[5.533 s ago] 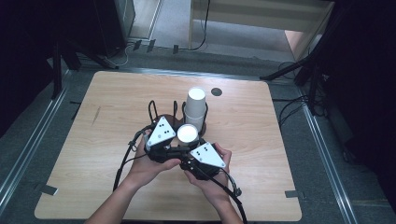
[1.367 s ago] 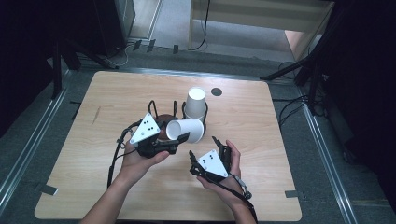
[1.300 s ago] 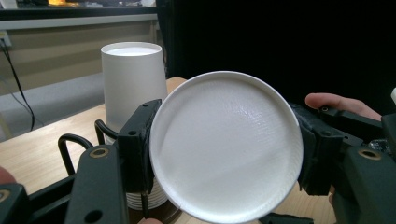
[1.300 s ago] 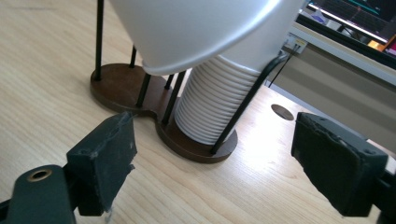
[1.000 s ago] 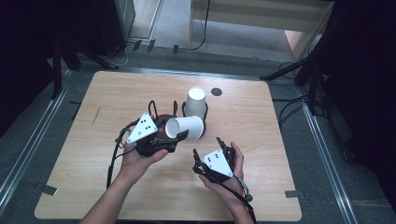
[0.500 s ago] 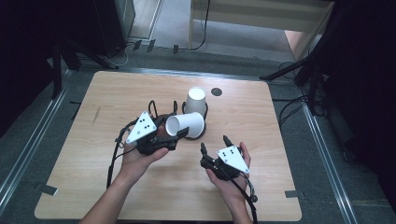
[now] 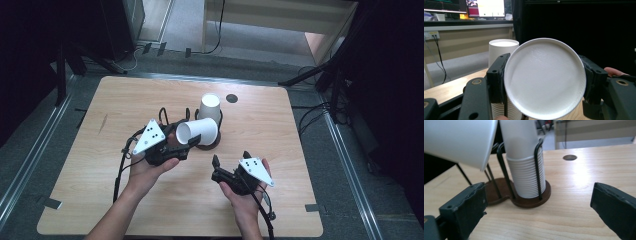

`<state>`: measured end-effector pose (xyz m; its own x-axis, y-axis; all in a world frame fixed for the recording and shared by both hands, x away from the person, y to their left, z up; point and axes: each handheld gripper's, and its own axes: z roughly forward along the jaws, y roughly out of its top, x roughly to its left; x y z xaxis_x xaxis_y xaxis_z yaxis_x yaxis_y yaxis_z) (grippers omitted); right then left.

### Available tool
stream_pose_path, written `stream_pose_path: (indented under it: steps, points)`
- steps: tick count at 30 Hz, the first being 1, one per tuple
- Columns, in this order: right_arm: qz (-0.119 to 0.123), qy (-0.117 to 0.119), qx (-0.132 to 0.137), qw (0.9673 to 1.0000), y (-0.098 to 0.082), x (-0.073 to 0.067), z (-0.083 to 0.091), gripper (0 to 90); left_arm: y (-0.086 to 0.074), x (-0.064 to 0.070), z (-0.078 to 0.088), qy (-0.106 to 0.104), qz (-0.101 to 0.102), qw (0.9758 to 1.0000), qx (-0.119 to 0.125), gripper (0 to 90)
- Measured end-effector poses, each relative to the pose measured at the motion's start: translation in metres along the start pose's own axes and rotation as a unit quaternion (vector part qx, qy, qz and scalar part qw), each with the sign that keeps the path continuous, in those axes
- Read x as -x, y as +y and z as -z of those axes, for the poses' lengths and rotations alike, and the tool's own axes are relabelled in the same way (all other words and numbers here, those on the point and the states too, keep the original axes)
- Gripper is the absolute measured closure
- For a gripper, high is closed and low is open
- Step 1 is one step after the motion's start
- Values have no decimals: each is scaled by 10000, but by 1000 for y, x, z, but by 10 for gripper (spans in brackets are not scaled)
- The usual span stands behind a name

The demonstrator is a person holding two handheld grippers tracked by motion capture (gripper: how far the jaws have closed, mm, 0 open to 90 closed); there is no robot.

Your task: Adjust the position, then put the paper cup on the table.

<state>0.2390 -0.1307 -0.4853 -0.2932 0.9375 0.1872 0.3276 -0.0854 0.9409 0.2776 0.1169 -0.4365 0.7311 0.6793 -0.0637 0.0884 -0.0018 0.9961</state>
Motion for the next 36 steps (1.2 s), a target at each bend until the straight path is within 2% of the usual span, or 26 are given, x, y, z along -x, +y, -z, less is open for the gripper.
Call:
stream_pose_path:
  steps: [4, 8, 16, 19, 22, 27, 29, 34, 36]
  points:
    - [-488, -86, 185, 9986, 4, -2, 8, 0, -1, 1, -1, 14, -71, 10000, 7, 355]
    - [-931, 29, 328, 9951, 10, -1, 13, 0, -1, 3, -3, -21, -76, 10000, 24, 354]
    - [-1210, 125, 266, 9922, 12, 2, 11, 0, -3, 5, -6, -8, -126, 9998, 182, 353]
    - [-1371, 217, 254, 9900, 13, 1, 11, 0, -4, 6, -8, 12, -156, 9997, 189, 353]
    - [-1585, 314, 284, 9864, 15, 0, 11, 0, -6, 7, -10, 19, -176, 9997, 196, 353]
    - [-2103, 530, 309, 9757, 19, 0, 13, 0, -8, 9, -12, 5, -185, 9996, 207, 353]
    - [-2316, 637, 308, 9702, 22, -1, 14, 0, -8, 9, -13, 5, -189, 9996, 224, 353]
    - [-2890, 880, 258, 9529, 27, -4, 14, 0, -8, 10, -13, 12, -182, 9995, 273, 353]
    - [-3176, 970, 208, 9430, 28, -5, 13, 0, -8, 11, -14, 14, -181, 9994, 304, 353]
